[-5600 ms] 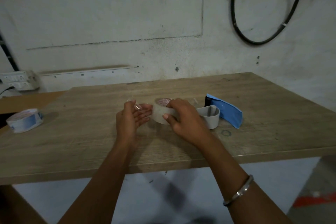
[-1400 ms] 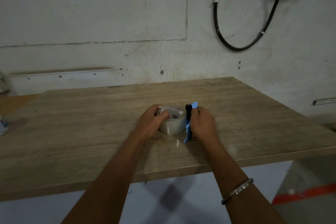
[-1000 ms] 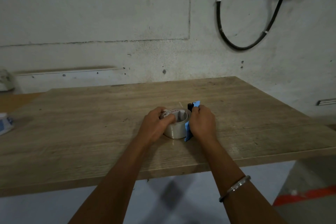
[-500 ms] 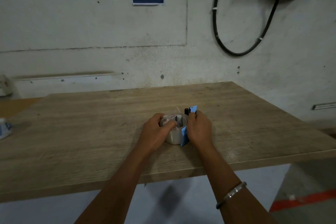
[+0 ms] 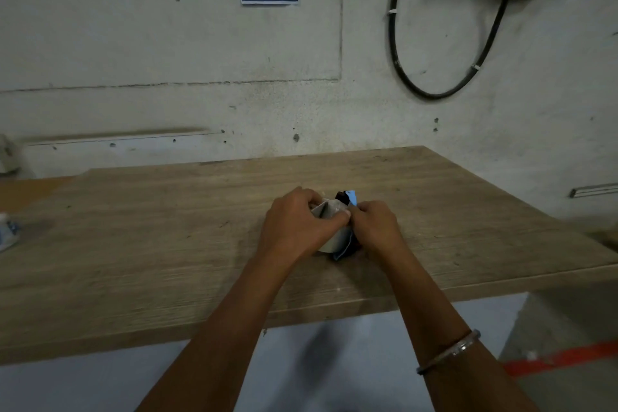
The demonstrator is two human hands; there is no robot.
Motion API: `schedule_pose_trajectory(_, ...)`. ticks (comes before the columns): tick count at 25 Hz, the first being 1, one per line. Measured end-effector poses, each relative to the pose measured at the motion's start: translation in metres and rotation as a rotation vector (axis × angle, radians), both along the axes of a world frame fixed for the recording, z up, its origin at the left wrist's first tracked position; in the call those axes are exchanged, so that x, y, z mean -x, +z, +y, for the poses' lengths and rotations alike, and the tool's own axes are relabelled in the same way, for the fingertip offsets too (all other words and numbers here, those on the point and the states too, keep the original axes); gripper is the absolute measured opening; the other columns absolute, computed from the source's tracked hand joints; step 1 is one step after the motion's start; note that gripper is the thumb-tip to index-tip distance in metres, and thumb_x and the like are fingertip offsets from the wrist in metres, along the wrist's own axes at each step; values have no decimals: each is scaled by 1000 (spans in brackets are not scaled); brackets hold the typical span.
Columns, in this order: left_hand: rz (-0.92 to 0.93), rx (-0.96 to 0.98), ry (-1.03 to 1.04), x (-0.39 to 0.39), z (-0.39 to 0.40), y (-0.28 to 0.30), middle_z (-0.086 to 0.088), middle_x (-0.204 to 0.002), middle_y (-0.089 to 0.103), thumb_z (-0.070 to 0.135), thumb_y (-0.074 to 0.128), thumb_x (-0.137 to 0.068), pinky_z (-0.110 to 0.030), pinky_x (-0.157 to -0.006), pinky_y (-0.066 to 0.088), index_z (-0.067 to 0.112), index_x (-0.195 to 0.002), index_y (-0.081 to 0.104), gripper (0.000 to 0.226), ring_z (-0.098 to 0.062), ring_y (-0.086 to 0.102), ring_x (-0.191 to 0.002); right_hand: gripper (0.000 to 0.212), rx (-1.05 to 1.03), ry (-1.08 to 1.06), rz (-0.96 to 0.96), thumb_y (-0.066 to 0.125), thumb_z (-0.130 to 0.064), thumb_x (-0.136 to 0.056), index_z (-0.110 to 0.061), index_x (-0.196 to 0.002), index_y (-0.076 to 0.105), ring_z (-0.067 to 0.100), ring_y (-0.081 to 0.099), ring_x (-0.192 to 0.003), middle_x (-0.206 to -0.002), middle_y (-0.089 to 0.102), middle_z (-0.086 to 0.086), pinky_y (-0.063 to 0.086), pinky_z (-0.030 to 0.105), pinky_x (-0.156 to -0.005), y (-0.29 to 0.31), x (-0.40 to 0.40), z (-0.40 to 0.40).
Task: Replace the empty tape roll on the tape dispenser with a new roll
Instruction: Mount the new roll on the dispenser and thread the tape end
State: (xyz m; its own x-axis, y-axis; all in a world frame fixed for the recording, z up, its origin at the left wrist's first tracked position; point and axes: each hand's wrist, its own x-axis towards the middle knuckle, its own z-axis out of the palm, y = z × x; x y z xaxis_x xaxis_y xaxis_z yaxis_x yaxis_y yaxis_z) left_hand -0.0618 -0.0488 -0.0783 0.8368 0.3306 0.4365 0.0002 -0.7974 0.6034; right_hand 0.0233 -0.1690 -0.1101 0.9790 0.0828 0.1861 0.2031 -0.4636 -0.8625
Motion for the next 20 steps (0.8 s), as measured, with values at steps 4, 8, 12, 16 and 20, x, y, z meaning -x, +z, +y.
schedule_pose_trajectory(4,-40,-172,44,5,-11,18,8,-100,71,57,77,-67,-28,-70,50,25,-101,74,46,-10,65,-89,31,-49,-20,34,53,-20,-94,3,-77,65,26,65,-66,-71,64,12,58,37,-59,-5,-4,-4)
schedule_pose_trajectory(8,-144,-184,-12,14,-17,10,4,-99,76,47,79,-74,-11,-68,43,23,-106,74,40,-12,69,-89,25,-55,-48,61,53,-15,-93,3,-84,67,29,67,-73,-74,65,12,59,41,-66,-7,-4,-3)
schedule_pose_trajectory(12,-182,-199,-188,16,-8,6,0,-91,77,33,79,-79,-11,-65,44,19,-103,75,28,-12,70,-80,21,-86,-49,120,51,-11,-93,1,-81,64,24,64,-67,-74,63,11,58,38,-62,-8,-4,-8)
schedule_pose_trajectory(16,-123,-265,-316,11,-3,13,-1,-93,76,28,72,-86,-39,-75,56,15,-101,72,20,-15,70,-82,19,-144,-39,191,52,-13,-90,-2,-79,63,36,68,-80,-88,67,19,59,54,-73,-15,-12,-12)
schedule_pose_trajectory(20,-88,-330,-345,6,-1,26,-1,-95,74,30,69,-89,-29,-67,51,17,-88,61,15,-14,66,-80,17,-188,9,263,48,-8,-96,4,-91,59,37,70,-74,-91,62,19,60,42,-60,-10,-13,-17)
